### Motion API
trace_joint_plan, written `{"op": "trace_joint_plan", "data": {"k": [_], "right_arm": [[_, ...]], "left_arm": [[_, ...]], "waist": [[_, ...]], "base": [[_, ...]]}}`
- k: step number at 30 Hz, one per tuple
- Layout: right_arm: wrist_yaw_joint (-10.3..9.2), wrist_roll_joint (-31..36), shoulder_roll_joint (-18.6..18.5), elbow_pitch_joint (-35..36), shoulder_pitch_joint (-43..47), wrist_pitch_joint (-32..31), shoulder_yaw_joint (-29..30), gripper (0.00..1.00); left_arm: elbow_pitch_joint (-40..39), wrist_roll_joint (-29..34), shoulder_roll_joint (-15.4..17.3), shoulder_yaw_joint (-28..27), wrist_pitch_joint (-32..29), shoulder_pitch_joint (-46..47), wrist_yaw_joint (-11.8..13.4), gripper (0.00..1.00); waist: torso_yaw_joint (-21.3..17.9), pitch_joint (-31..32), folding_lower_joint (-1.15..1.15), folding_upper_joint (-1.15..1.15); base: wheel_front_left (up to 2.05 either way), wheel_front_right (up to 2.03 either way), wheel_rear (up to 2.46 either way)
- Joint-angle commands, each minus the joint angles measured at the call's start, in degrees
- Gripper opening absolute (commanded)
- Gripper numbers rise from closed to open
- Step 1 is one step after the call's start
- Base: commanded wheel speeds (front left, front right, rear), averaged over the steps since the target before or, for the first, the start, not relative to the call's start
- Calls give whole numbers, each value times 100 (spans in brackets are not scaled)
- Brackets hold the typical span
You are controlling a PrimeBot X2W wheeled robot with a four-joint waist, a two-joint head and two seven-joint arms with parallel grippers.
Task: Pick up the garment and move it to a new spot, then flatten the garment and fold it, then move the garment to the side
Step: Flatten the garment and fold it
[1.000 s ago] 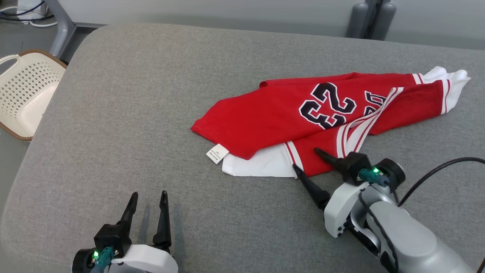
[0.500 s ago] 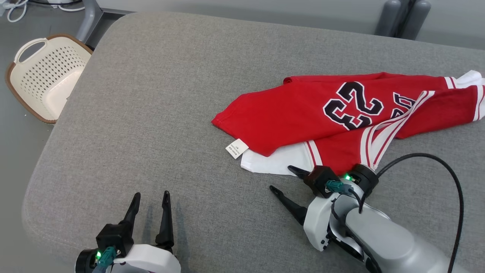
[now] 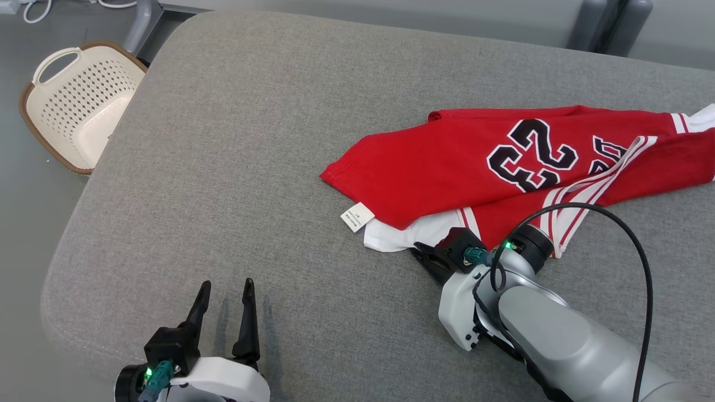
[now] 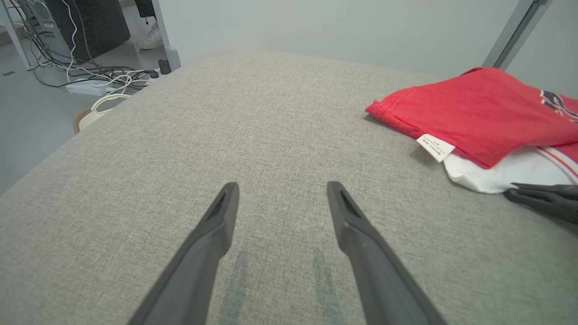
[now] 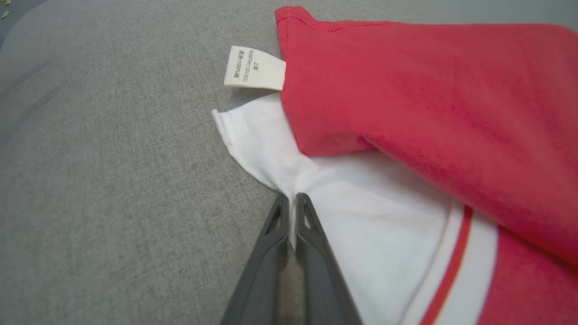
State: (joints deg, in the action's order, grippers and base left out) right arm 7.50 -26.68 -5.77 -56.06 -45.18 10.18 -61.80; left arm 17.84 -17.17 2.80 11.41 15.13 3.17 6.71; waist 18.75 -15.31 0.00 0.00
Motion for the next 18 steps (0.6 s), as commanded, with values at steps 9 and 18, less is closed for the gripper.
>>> {"op": "trace_joint_plan", "data": {"k": [9,18], "right_arm": [[-7,-212,-381,-66,421,411,-67,0],[-2,-327,-1139,789,1131,474,127,0]], "left_arm": [[1,104,23,-213,-1,-69,-17,100],[28,278,21,-367,-1,-147,-150,100]], "waist": [[-352,294,0,0],[-896,665,0,0]], "base": [[0,0,0],[0,0,0]]}}
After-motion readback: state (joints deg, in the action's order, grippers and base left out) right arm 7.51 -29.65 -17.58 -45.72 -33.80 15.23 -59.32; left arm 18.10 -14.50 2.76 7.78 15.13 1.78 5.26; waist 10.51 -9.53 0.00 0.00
